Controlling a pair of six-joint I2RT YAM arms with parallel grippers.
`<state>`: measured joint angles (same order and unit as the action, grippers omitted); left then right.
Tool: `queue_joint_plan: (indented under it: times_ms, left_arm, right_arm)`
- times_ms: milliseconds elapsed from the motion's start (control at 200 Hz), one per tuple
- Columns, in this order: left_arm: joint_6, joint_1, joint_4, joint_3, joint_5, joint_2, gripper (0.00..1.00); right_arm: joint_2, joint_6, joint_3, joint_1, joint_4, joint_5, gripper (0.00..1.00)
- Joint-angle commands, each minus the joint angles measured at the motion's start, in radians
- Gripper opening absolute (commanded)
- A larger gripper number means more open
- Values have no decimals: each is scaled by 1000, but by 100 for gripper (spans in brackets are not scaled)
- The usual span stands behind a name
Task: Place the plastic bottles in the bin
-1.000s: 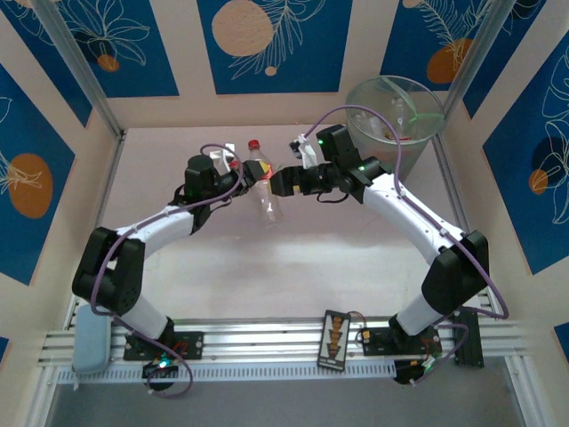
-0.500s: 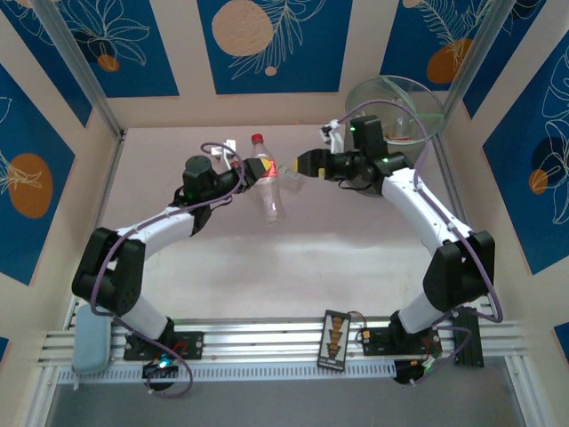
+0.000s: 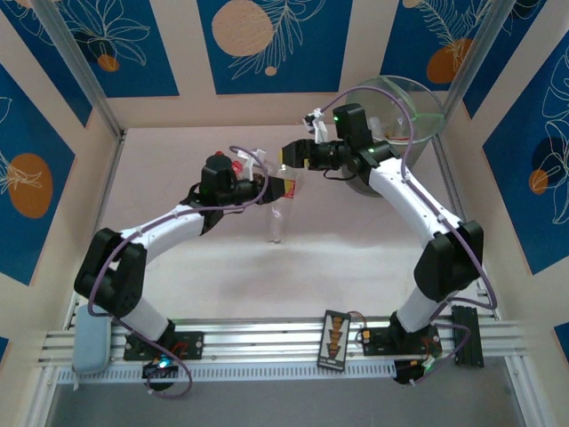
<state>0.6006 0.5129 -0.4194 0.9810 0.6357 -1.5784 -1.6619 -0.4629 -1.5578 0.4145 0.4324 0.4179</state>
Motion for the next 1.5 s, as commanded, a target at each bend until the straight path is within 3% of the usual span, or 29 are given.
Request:
queue_joint_plan:
  times_ms: [0, 680, 855, 1135, 1246, 1296, 1391, 1496]
  left_arm:
    - [-84, 22, 7, 37, 52, 24, 48]
    - [-127, 28, 65, 64, -16, 23, 48]
    - [-124, 27, 47, 61, -26, 18, 48]
    - [-122, 28, 28, 53, -8, 18, 51]
    - [-120, 28, 21, 44, -10, 27, 59]
    - [-115, 27, 11, 36, -10, 34, 70]
    - [-96, 28, -13, 15, -16, 62, 99]
    - [-86, 26, -16, -8, -22, 123, 100]
  right_arm:
    - [-35, -3, -42, 7, 22, -72, 60]
    - [-129, 16, -126, 32, 131, -212, 66]
    - [-133, -11, -117, 35, 90, -139, 57]
    - [-116, 5, -119, 32, 81, -167, 34]
    - [-107, 10, -123, 28, 81, -172, 28]
    - [-100, 15, -126, 26, 78, -172, 27]
    - [-90, 35, -148, 20, 87, -178, 26]
    - [-84, 86, -222, 2, 127, -195, 24]
